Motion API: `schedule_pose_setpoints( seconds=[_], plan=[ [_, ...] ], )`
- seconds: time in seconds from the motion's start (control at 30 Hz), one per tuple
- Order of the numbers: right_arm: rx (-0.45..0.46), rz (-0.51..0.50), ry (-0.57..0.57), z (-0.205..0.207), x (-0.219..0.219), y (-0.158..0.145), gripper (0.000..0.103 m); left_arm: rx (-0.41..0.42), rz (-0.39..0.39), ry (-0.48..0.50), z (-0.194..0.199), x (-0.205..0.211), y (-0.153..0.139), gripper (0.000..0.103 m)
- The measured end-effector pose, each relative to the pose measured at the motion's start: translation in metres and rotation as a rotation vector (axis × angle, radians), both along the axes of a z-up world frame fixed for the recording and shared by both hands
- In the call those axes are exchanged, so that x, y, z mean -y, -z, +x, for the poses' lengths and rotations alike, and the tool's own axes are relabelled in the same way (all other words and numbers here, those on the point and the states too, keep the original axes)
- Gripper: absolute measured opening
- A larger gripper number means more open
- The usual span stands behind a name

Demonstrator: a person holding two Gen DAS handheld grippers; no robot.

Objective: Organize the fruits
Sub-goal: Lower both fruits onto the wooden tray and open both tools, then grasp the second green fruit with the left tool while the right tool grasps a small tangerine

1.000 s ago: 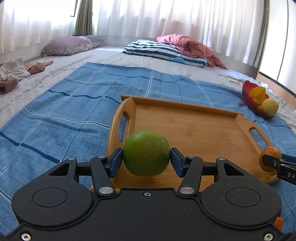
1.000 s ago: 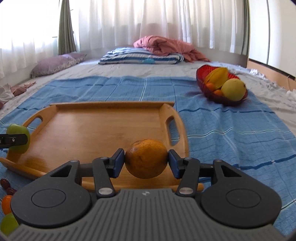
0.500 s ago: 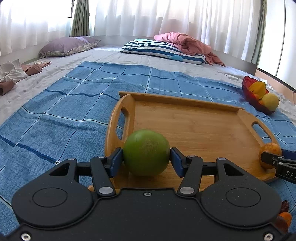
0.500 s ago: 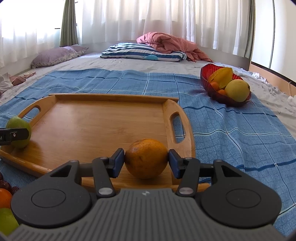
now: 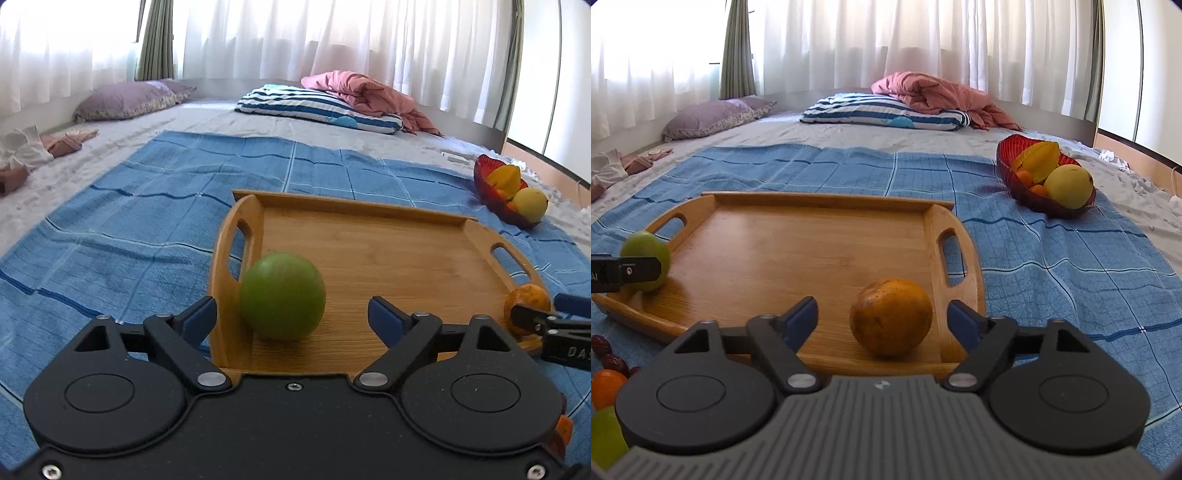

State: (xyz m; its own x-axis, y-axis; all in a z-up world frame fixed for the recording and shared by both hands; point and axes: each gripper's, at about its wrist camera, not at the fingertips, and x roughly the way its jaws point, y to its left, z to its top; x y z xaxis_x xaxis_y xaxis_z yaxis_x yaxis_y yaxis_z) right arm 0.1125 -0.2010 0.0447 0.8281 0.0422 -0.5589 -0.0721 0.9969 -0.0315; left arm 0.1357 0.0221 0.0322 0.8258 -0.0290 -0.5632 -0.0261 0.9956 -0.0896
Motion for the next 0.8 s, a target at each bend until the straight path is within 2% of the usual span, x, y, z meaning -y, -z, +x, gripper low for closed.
schedule_pose_setpoints(
  seconds=[0.27,0.33,0.5,0.8],
  plan=[
    [0.030,0.035,-0.001,-0.018,0.005,-0.009,0.096,0.015,-0.017,0.021,-0.022,-0.006,-0.009,0.096],
    [0.047,0.039,-0.006,-0.026,0.006,-0.011,0.098,0.024,-0.017,0.026,-0.030,-0.007,-0.010,0.100],
    [0.093,0.035,-0.036,-0.051,0.005,-0.015,0.103,0.038,-0.020,0.056,-0.052,-0.008,-0.013,0.102],
    [0.172,0.054,-0.054,-0.090,0.003,-0.011,0.103,0.051,-0.018,0.111,-0.090,-0.004,-0.011,0.103]
  ],
)
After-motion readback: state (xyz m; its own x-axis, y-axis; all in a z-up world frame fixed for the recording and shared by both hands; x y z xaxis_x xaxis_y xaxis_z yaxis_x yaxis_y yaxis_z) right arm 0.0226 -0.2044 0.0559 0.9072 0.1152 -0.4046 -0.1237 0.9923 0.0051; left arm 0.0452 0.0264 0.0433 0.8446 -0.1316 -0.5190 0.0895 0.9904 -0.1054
